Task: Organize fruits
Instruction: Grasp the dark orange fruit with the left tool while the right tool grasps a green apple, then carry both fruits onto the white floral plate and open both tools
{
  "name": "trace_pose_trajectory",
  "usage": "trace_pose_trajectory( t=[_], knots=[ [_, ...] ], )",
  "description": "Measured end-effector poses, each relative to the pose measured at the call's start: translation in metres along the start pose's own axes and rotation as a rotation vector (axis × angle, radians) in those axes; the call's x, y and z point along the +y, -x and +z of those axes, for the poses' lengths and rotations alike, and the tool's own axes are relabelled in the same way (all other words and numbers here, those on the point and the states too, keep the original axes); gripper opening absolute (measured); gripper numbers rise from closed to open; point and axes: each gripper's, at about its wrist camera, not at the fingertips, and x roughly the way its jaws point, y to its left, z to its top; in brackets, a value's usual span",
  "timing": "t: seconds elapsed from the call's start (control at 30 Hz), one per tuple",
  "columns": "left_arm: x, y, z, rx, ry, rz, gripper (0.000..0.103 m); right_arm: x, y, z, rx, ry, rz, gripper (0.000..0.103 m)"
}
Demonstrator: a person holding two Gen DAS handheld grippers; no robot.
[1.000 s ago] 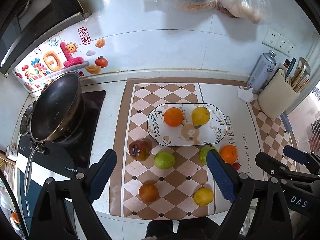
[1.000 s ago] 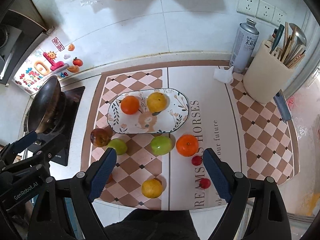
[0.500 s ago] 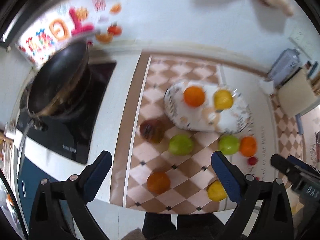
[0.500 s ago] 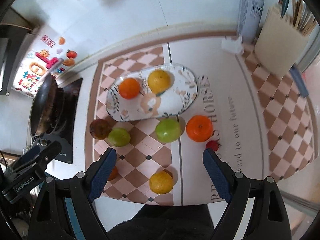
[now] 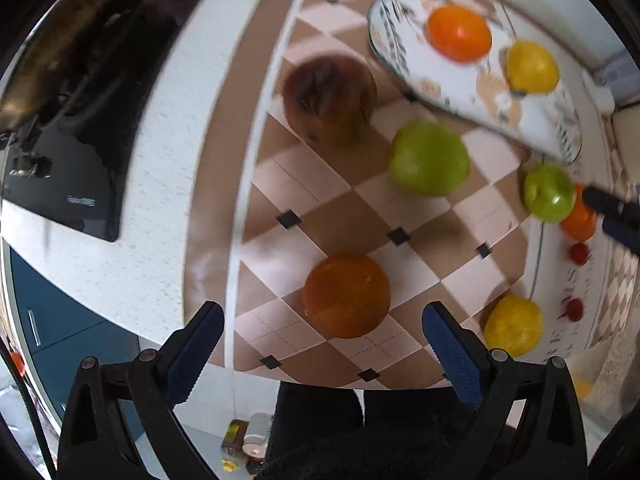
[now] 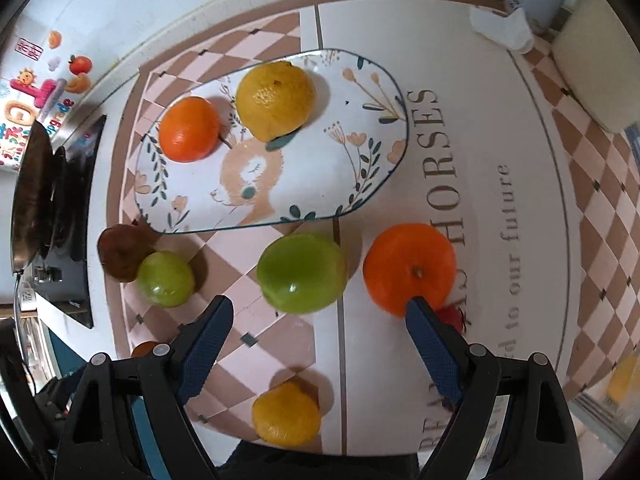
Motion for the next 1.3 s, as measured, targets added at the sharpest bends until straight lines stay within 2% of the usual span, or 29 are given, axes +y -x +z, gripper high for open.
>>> trace_pose_trajectory(
  t=[0.23, 0.4, 0.47, 0.5, 0.57, 0.67, 0.73, 0.77, 0.83, 0.93, 1.07, 1.2, 1.3],
  knots=[
    [-0.014, -0.022, -0.002, 0.033, -0.048, -0.008, 0.101, 0.019, -0.011, 0.020, 0.017, 0.075, 0.002, 0.089],
    [-0.016, -0.030, -0.005, 0.053, -0.063, -0.007, 0.078, 0.029, -0.015, 0.020, 0.023, 0.122, -0.025, 0.085],
    [-0.018, -0.032, -0.006, 0.059, -0.069, -0.004, 0.072, 0.030, -0.015, 0.016, 0.039, 0.121, 0.001, 0.078],
    [-0.018, -0.033, -0.005, 0.058, -0.072, -0.003, 0.063, 0.030, -0.015, 0.013, 0.052, 0.118, 0.019, 0.076],
    [-0.021, -0.037, -0.005, 0.059, -0.078, 0.011, 0.054, 0.030, -0.016, 0.005, 0.062, 0.120, 0.023, 0.076],
    [-0.018, -0.036, -0.001, 0.036, -0.071, 0.010, 0.053, 0.026, -0.023, -0.001, 0.069, 0.100, 0.000, 0.076],
    [-0.018, -0.034, 0.000, 0.031, -0.069, 0.010, 0.053, 0.022, -0.029, -0.002, 0.067, 0.075, 0.002, 0.069],
    [-0.019, -0.031, 0.002, 0.026, -0.071, 0.008, 0.053, 0.021, -0.031, -0.003, 0.066, 0.069, -0.001, 0.068],
    [-0.024, -0.026, 0.006, 0.014, -0.075, 0.000, 0.053, 0.023, -0.035, -0.003, 0.046, 0.072, -0.027, 0.068],
    [-0.031, -0.020, 0.020, -0.001, -0.084, -0.008, 0.053, 0.027, -0.040, 0.000, 0.007, 0.068, -0.021, 0.067],
    [-0.043, -0.014, 0.023, -0.009, -0.089, -0.024, 0.053, 0.040, -0.041, 0.002, -0.038, 0.116, -0.078, 0.065],
    [-0.057, -0.014, 0.026, -0.002, -0.089, -0.041, 0.053, 0.036, -0.039, -0.001, -0.032, 0.136, -0.066, 0.065],
    [-0.062, -0.012, 0.023, 0.003, -0.083, -0.048, 0.053, 0.031, -0.033, -0.015, -0.005, 0.147, -0.036, 0.065]
  ],
)
